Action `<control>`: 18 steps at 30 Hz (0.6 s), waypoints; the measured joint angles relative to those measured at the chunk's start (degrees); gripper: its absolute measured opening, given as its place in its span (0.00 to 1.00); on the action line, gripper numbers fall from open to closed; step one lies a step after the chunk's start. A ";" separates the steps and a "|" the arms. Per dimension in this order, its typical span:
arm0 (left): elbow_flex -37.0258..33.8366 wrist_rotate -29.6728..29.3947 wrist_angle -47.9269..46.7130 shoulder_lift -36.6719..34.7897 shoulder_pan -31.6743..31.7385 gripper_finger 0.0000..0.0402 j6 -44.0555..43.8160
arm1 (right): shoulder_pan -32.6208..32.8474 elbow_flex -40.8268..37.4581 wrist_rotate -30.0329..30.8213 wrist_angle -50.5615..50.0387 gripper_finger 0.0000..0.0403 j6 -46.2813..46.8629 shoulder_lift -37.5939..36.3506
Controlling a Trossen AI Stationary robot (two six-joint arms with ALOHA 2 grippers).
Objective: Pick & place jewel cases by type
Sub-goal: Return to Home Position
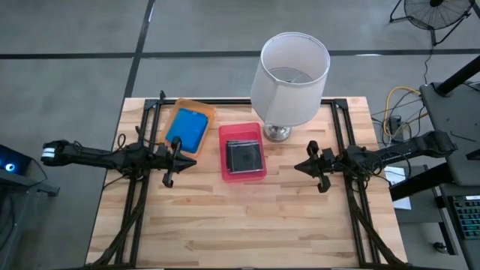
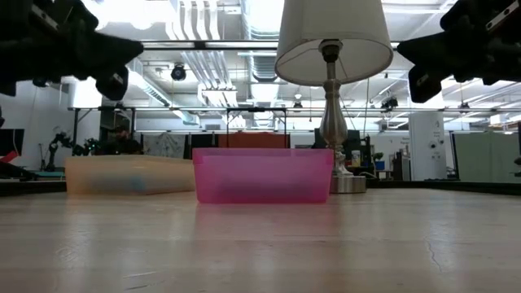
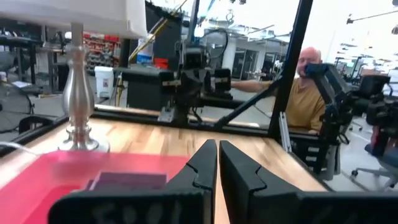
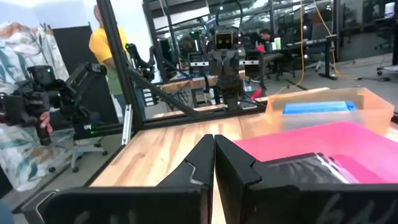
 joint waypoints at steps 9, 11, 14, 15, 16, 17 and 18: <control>-0.93 0.00 -5.09 -2.18 0.85 0.00 -0.30 | 0.02 0.00 -0.02 -1.04 0.02 0.29 0.01; -0.93 0.01 -7.88 -2.91 0.98 0.00 -0.59 | 0.02 0.00 -0.04 -1.04 0.02 0.29 0.00; -0.93 0.57 -10.84 -4.39 0.96 0.00 -0.75 | 0.02 0.00 -0.04 -1.04 0.02 0.30 0.00; -0.93 0.62 -11.85 -5.05 0.96 0.00 -0.76 | 0.02 0.00 -0.04 -1.02 0.02 0.32 0.00; -0.93 0.63 -12.77 -5.83 0.96 0.00 -0.76 | 0.02 0.00 -0.05 -1.01 0.02 0.34 0.00; -0.93 0.63 -13.91 -6.66 0.96 0.00 -0.73 | 0.02 0.00 -0.07 -1.01 0.02 0.32 0.00; -0.93 0.63 -15.07 -7.50 0.96 0.00 -0.65 | 0.02 0.00 -0.07 -1.01 0.02 0.29 0.00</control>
